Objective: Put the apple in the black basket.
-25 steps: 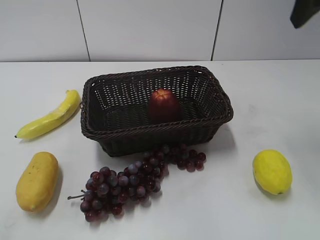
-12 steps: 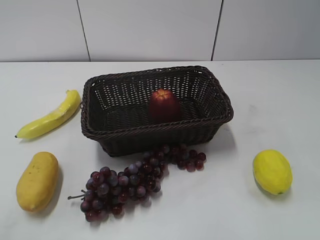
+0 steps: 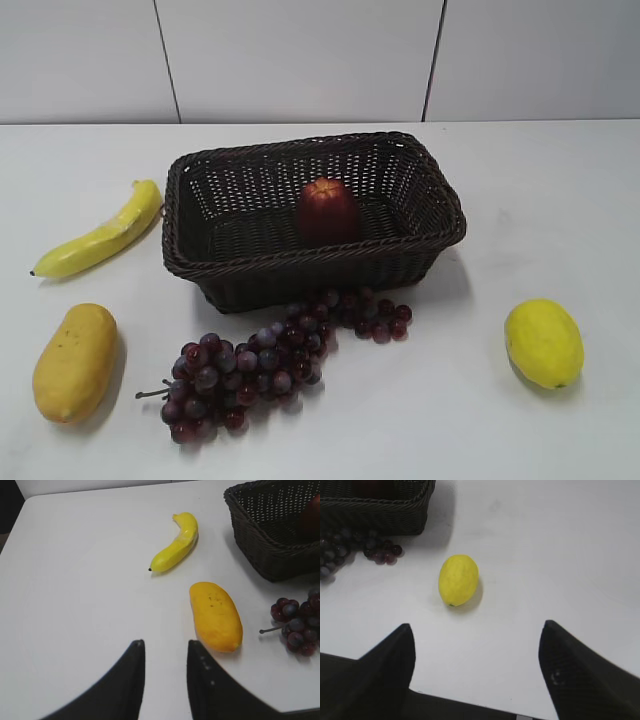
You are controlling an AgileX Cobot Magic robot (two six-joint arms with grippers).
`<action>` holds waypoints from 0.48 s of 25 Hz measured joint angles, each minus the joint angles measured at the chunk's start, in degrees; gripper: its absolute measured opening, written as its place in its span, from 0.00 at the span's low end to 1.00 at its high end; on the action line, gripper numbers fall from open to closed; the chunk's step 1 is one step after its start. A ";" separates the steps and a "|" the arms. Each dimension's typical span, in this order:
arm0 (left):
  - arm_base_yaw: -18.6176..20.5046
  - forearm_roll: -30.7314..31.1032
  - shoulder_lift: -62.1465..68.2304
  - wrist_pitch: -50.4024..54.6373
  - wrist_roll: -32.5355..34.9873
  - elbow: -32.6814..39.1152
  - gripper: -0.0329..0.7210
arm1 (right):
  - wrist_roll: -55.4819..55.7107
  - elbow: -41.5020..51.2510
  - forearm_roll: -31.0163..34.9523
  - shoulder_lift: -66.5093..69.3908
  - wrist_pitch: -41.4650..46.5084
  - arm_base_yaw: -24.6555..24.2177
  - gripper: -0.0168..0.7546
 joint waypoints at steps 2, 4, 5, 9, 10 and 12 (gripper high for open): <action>0.00 0.00 0.00 0.00 0.00 0.00 0.34 | -0.38 2.72 -0.07 -4.63 -0.19 0.00 0.76; 0.00 0.00 0.00 0.00 0.00 0.00 0.34 | -0.51 5.28 -0.07 -8.13 -0.49 0.00 0.74; 0.00 0.00 0.00 0.00 0.00 0.00 0.34 | -0.57 6.46 -0.07 -9.51 -1.10 0.00 0.73; 0.00 0.00 0.00 0.00 0.00 0.00 0.34 | -0.61 7.29 -0.09 -11.12 -1.97 0.00 0.68; 0.00 0.00 0.00 0.00 0.00 0.00 0.34 | -0.61 7.31 -0.09 -11.19 -2.18 0.00 0.68; 0.00 0.00 0.00 0.00 0.00 0.00 0.34 | -0.68 7.31 -0.09 -11.19 -2.23 0.00 0.67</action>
